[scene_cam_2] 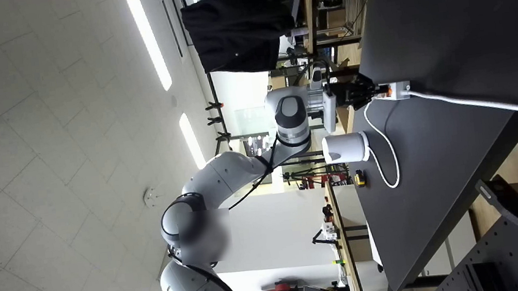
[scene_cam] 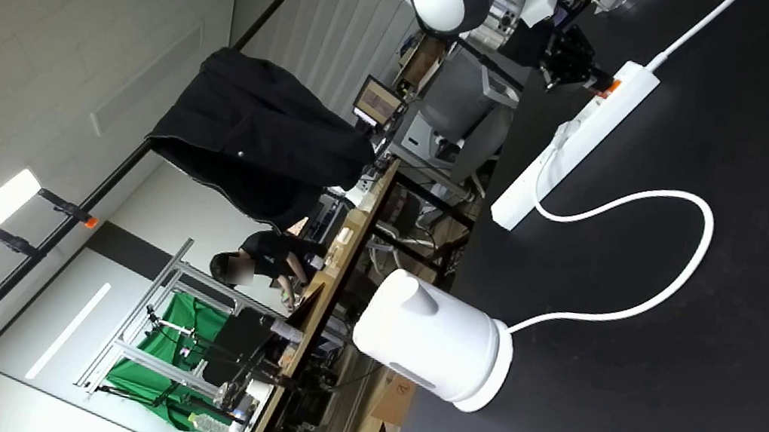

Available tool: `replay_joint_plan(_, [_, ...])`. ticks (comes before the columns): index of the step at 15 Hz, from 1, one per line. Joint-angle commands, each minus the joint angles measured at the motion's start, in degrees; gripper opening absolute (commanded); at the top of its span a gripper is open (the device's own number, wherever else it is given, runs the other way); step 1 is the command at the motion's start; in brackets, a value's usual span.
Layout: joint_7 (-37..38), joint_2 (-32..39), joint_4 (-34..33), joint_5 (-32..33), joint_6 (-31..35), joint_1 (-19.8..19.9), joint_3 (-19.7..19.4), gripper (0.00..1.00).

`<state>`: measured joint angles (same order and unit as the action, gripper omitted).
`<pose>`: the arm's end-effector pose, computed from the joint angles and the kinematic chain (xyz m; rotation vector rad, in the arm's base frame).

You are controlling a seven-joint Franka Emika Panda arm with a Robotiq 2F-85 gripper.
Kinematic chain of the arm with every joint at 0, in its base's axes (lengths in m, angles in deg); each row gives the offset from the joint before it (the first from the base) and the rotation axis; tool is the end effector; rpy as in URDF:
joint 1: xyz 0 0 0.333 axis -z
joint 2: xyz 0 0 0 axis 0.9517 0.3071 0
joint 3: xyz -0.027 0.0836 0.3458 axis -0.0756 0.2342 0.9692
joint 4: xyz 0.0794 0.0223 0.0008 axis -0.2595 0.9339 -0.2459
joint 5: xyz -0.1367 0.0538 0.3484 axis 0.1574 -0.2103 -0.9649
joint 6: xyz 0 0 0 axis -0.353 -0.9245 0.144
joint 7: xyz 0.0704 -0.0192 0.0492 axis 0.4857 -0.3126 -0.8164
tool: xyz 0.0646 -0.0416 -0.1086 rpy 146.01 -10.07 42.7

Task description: Turn on the extension cable

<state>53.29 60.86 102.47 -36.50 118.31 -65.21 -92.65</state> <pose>0.6637 -0.1334 0.1296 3.0859 -0.1625 -0.1236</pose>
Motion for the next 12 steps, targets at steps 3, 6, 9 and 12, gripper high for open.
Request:
replay_joint_plan(3, [0.8,1.1,0.2,-0.3,1.7,1.5,0.2,0.0])
replay_joint_plan(6, [0.8,1.0,0.2,0.4,1.4,1.4,-0.3,0.0])
replay_joint_plan(9, [-0.3,1.0,0.1,0.5,0.7,1.8,0.0,0.0])
replay_joint_plan(12, [-0.3,0.1,-0.1,0.4,0.5,1.5,0.3,0.01])
